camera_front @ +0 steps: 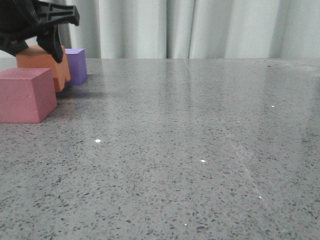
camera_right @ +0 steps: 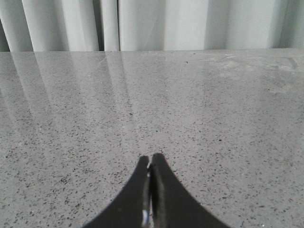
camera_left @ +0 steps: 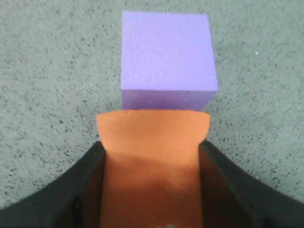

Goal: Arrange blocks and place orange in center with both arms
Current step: 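Lower the orange cube between purple and pink cubes, open left gripper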

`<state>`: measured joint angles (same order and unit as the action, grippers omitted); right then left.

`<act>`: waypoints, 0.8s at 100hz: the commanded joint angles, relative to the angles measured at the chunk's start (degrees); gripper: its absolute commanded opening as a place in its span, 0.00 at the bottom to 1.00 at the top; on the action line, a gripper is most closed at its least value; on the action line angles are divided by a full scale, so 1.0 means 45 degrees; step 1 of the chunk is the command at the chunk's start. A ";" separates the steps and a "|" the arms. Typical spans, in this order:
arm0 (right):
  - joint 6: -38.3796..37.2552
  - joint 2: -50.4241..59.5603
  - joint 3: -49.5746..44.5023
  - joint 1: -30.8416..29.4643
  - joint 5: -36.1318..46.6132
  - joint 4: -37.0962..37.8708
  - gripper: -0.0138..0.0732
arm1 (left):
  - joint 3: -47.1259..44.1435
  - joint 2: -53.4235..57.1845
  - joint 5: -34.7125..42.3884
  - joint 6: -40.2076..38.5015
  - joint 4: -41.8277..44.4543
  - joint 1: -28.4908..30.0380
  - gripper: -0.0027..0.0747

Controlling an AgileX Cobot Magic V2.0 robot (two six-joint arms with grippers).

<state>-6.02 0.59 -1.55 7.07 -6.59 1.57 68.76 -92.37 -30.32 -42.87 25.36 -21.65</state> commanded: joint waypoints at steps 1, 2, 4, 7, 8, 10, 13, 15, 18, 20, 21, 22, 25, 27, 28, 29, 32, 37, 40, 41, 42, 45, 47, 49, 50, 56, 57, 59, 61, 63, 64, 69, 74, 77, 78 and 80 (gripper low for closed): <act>0.0110 0.0263 0.0164 -0.0039 0.1049 0.0038 0.08 | 0.0331 0.0192 0.0730 0.0350 -0.0342 -0.0027 0.19; 0.0110 0.0263 0.0164 -0.0039 0.1049 0.0038 0.08 | 0.0331 0.0146 0.0756 0.0352 -0.0411 -0.0027 0.19; 0.0110 0.0263 0.0164 -0.0039 0.1049 0.0038 0.08 | 0.0331 0.0110 0.0750 0.0476 -0.0527 -0.0027 0.19; 0.0110 0.0263 0.0164 -0.0039 0.1049 0.0038 0.08 | 0.0331 0.0048 0.0781 0.0572 -0.0659 -0.0027 0.19; 0.0110 0.0263 0.0164 -0.0039 0.1049 0.0038 0.08 | 0.0331 0.0052 0.0824 0.0611 -0.0689 -0.0027 0.19; 0.0110 0.0263 0.0164 -0.0039 0.1049 0.0038 0.08 | 0.0331 -0.0009 0.0818 0.0689 -0.0770 -0.0027 0.19; 0.0110 0.0263 0.0164 -0.0039 0.1049 0.0038 0.08 | 0.0331 -0.0008 0.0844 0.0791 -0.0889 -0.0027 0.19; 0.0110 0.0263 0.0164 -0.0039 0.1049 0.0038 0.08 | 0.0331 -0.0034 0.0846 0.0848 -0.0896 -0.0027 0.19; 0.0110 0.0263 0.0164 -0.0039 0.1049 0.0038 0.08 | 0.0331 -0.0034 0.0864 0.0884 -0.0949 -0.0027 0.19; 0.0110 0.0263 0.0164 -0.0039 0.1049 0.0038 0.08 | 0.0331 -0.0034 0.0864 0.0884 -0.0946 -0.0027 0.19; 0.0110 0.0263 0.0164 -0.0039 0.1049 0.0038 0.08 | 0.0331 -0.0034 0.0864 0.0884 -0.0946 -0.0027 0.19; 0.0110 0.0263 0.0164 -0.0039 0.1049 0.0038 0.08 | 0.0331 -0.0034 0.0887 0.0916 -0.0946 -0.0027 0.19; 0.0110 0.0263 0.0164 -0.0039 0.1049 0.0038 0.08 | 0.0331 -0.0034 0.0898 0.0917 -0.0946 -0.0027 0.21; 0.0110 0.0263 0.0164 -0.0039 0.1049 0.0038 0.08 | 0.0331 -0.0034 0.0928 0.0950 -0.0946 -0.0027 0.22; 0.0110 0.0263 0.0164 -0.0039 0.1049 0.0038 0.08 | 0.0331 -0.0034 0.0930 0.0992 -0.0946 -0.0027 0.23; 0.0110 0.0263 0.0164 -0.0039 0.1049 0.0038 0.08 | 0.0331 -0.0034 0.0959 0.1050 -0.0946 -0.0027 0.24; 0.0110 0.0263 0.0164 -0.0039 0.1049 0.0038 0.08 | 0.0331 -0.0034 0.0991 0.1210 -0.1007 -0.0027 0.29; 0.0110 0.0263 0.0164 -0.0039 0.1049 0.0038 0.08 | 0.0331 -0.0034 0.1074 0.1356 -0.1119 -0.0027 0.39; 0.0110 0.0263 0.0164 -0.0039 0.1049 0.0038 0.08 | 0.0355 -0.0034 0.1147 0.1499 -0.1185 -0.0027 0.46; 0.0110 0.0263 0.0164 -0.0039 0.1049 0.0038 0.08 | 0.0355 -0.0034 0.1189 0.1560 -0.1236 -0.0027 0.48; 0.0110 0.0263 0.0164 -0.0039 0.1049 0.0038 0.08 | 0.0355 -0.0034 0.1220 0.1560 -0.1220 -0.0027 0.52; 0.0110 0.0263 0.0164 -0.0039 0.1049 0.0038 0.08 | 0.0355 -0.0010 0.1364 0.1560 -0.1242 -0.0027 0.61; 0.0110 0.0263 0.0164 -0.0039 0.1049 0.0038 0.08 | 0.0355 -0.0010 0.1385 0.1560 -0.1268 -0.0027 0.67; 0.0110 0.0263 0.0164 -0.0039 0.1049 0.0038 0.08 | 0.0384 0.0016 0.1385 0.1560 -0.1268 -0.0027 0.72; 0.0110 0.0263 0.0164 -0.0039 0.1049 0.0038 0.08 | 0.0404 0.0016 0.1385 0.1560 -0.1268 -0.0027 0.74; 0.0110 0.0263 0.0164 -0.0039 0.1049 0.0038 0.08 | 0.0519 0.0016 0.1302 0.1560 -0.1325 -0.0027 0.82; 0.0110 0.0263 0.0164 -0.0039 0.1049 0.0038 0.08 | 0.0523 0.0016 0.1302 0.1560 -0.1325 -0.0027 0.82; 0.0110 0.0263 0.0164 -0.0039 0.1049 0.0038 0.08 | 0.0580 0.0044 0.1265 0.1560 -0.1325 -0.0027 0.82; 0.0110 0.0263 0.0164 -0.0039 0.1049 0.0038 0.08 | 0.0627 0.0044 0.1252 0.1560 -0.1325 -0.0027 0.82; 0.0110 0.0263 0.0164 -0.0039 0.1049 0.0038 0.08 | 0.0637 0.0044 0.1223 0.1560 -0.1325 -0.0027 0.82; 0.0110 0.0263 0.0164 -0.0039 0.1049 0.0038 0.08 | 0.0665 0.0044 0.1223 0.1560 -0.1325 -0.0027 0.82; 0.0110 0.0263 0.0164 -0.0039 0.1049 0.0038 0.08 | 0.0728 0.0092 0.1223 0.1560 -0.1325 -0.0027 0.82; 0.0110 0.0263 0.0164 -0.0039 0.1049 0.0038 0.08 | 0.0819 0.0239 0.1223 0.1560 -0.1303 -0.0027 0.82; 0.0110 0.0263 0.0164 -0.0039 0.1049 0.0038 0.08 | 0.0886 0.0347 0.1153 0.1560 -0.1303 -0.0027 0.82; 0.0110 0.0263 0.0164 -0.0039 0.1049 0.0038 0.08 | 0.0917 0.0379 0.1125 0.1560 -0.1303 -0.0027 0.82; 0.0110 0.0263 0.0164 -0.0039 0.1049 0.0038 0.08 | 0.0943 0.0473 0.1090 0.1581 -0.1303 -0.0027 0.82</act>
<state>-6.02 0.59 -1.55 7.07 -6.59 1.57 70.40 -94.33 -27.78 -35.93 19.36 -21.65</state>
